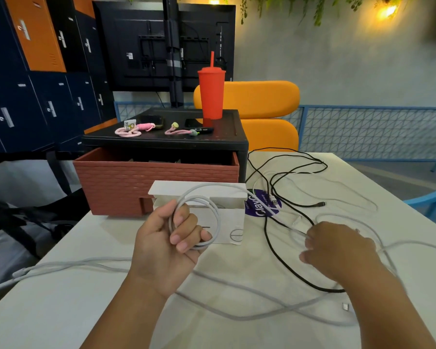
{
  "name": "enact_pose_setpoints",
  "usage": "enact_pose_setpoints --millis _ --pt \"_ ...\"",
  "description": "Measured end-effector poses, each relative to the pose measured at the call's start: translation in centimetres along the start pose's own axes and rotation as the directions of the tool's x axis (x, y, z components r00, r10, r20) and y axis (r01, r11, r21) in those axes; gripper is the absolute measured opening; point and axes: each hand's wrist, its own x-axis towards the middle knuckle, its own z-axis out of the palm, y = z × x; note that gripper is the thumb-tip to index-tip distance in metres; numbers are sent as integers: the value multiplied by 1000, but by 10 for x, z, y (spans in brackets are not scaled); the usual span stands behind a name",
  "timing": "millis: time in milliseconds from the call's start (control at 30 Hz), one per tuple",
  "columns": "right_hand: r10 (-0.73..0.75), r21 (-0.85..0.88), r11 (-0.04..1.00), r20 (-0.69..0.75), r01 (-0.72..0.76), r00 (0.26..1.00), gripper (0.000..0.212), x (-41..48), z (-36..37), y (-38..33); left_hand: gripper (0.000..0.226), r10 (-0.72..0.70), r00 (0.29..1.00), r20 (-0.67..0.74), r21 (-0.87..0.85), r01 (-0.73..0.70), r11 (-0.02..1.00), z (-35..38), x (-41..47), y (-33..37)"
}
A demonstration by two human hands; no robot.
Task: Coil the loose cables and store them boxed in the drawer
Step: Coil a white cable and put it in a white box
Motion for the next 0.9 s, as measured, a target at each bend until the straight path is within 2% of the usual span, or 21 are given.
enact_pose_setpoints --millis 133,233,300,400,467,567,667,733,833,900 --pt "-32 58 997 -266 49 963 35 -1 -5 -8 28 -17 999 32 9 17 1000 -2 0 -2" --pt "-135 133 968 -438 212 889 24 -3 -2 -20 30 -73 989 129 33 69 997 -5 1 -4" --pt "-221 218 887 -571 406 791 20 -2 5 -28 30 -132 967 219 86 116 989 -5 1 -7" --pt "-355 317 680 -647 662 675 38 -8 8 -36 28 -231 912 339 175 180 968 -6 1 -11" --pt "-463 307 566 -649 765 604 45 -15 10 -42 27 -289 868 404 225 212 951 -5 0 -14" --pt "-558 287 461 -642 840 526 40 -18 15 -48 27 -337 836 434 271 235 933 -6 -1 -15" --pt "-555 384 421 -608 822 568 26 -17 18 -50 26 -348 834 427 280 244 928 -7 -1 -17" --pt "-536 416 431 -596 801 598 20 -16 18 -49 25 -344 851 396 284 243 928 -6 -1 -18" --pt "-502 430 479 -581 765 641 31 -15 19 -46 27 -328 892 311 260 252 932 0 -1 -18" --pt "-473 441 517 -567 734 674 38 -13 21 -46 36 -312 932 183 258 261 930 5 -2 -18"
